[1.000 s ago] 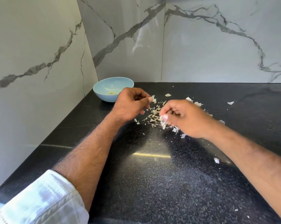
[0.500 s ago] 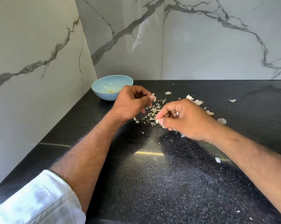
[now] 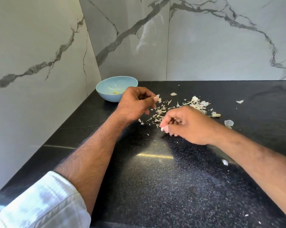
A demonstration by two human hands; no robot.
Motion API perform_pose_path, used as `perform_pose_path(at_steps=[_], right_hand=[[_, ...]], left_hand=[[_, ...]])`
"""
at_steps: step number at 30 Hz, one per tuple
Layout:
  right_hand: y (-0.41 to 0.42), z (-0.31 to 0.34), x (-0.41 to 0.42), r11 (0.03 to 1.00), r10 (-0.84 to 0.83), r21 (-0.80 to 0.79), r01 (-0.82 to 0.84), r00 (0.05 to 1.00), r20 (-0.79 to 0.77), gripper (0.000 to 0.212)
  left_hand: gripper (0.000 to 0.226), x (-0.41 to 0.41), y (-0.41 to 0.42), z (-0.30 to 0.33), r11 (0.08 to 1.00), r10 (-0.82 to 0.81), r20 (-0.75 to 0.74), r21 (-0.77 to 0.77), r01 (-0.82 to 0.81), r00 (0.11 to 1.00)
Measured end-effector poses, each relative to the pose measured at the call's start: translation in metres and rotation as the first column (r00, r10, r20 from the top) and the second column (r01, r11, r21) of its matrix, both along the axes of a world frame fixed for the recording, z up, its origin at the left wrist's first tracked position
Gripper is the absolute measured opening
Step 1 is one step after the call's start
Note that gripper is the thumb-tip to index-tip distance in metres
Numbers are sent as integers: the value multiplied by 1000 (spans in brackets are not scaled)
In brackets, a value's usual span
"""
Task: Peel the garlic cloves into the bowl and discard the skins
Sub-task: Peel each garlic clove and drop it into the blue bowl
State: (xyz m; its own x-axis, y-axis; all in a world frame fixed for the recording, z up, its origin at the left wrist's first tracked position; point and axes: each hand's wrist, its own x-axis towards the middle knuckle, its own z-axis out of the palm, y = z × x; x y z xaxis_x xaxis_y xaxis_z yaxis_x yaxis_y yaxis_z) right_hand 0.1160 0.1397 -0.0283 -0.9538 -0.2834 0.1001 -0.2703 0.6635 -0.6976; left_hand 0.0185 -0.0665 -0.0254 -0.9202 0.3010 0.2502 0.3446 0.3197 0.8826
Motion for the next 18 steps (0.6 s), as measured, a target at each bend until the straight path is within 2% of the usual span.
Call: perform_pose_path(at_steps=[2, 4, 7, 10, 13, 18], right_hand=[[9, 0, -4, 967, -32, -250, 60, 993, 115, 12], [16, 2, -7, 866, -22, -484, 125, 977, 214, 16], [20, 3, -11, 789, 28, -602, 124, 971, 237, 22], [18, 1, -11, 807, 35, -582, 100, 976, 216, 22], [13, -2, -10, 844, -28, -519, 132, 979, 203, 20], [2, -2, -3, 974, -106, -199, 113, 993, 42, 14]], left_hand=[[12, 0, 0, 1, 1000, 1, 7, 0, -1, 1000], [13, 1, 1, 2, 1000, -9, 8, -5, 9, 1000], [13, 2, 3, 1, 1000, -22, 3, -16, 22, 1000], [14, 2, 3, 1, 1000, -24, -5, -17, 24, 1000], [15, 2, 2, 2, 999, -24, -9, -23, 23, 1000], [13, 2, 2, 3, 999, -32, -11, -21, 32, 999]])
